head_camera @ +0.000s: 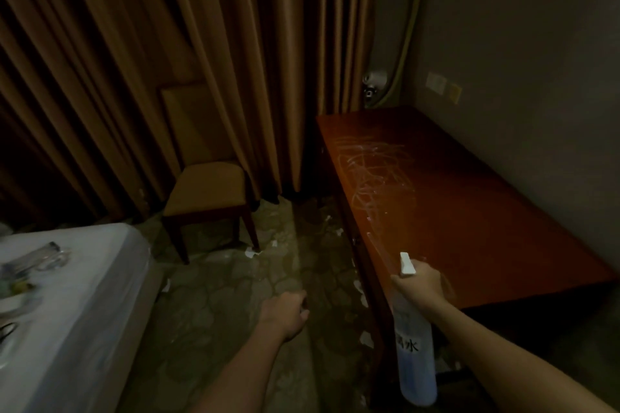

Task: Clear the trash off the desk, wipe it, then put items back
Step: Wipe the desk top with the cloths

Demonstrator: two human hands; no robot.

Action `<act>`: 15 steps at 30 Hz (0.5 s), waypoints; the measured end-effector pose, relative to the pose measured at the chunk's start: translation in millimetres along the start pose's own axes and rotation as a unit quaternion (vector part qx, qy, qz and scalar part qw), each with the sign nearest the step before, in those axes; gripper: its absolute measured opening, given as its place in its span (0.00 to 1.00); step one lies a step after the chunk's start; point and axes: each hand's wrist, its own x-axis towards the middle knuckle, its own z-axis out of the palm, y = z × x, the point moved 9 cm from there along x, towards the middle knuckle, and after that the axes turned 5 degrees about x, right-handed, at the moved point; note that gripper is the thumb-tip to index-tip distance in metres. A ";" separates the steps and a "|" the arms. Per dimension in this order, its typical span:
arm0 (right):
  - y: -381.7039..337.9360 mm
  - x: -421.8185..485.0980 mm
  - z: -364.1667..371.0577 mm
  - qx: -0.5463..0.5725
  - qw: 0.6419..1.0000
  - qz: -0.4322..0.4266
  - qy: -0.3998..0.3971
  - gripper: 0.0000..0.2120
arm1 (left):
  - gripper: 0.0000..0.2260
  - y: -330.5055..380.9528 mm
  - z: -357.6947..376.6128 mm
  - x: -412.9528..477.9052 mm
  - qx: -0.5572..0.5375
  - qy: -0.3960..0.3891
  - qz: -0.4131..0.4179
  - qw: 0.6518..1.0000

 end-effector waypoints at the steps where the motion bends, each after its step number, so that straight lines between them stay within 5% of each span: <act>1: 1.3 4.3 3.0 0.000 1.000 0.003 -0.002 0.06 | 0.12 -3.5 0.0 3.0 -0.002 -0.004 -0.001 1.000; 11: -17.5 61.6 23.0 0.121 0.990 0.048 0.046 0.29 | 0.13 -34.0 -10.8 81.0 -0.003 -0.032 0.028 0.999; 15: -33.2 89.1 33.5 0.128 0.988 0.048 0.065 0.29 | 0.13 -48.2 -27.4 129.1 -0.009 -0.031 0.056 0.998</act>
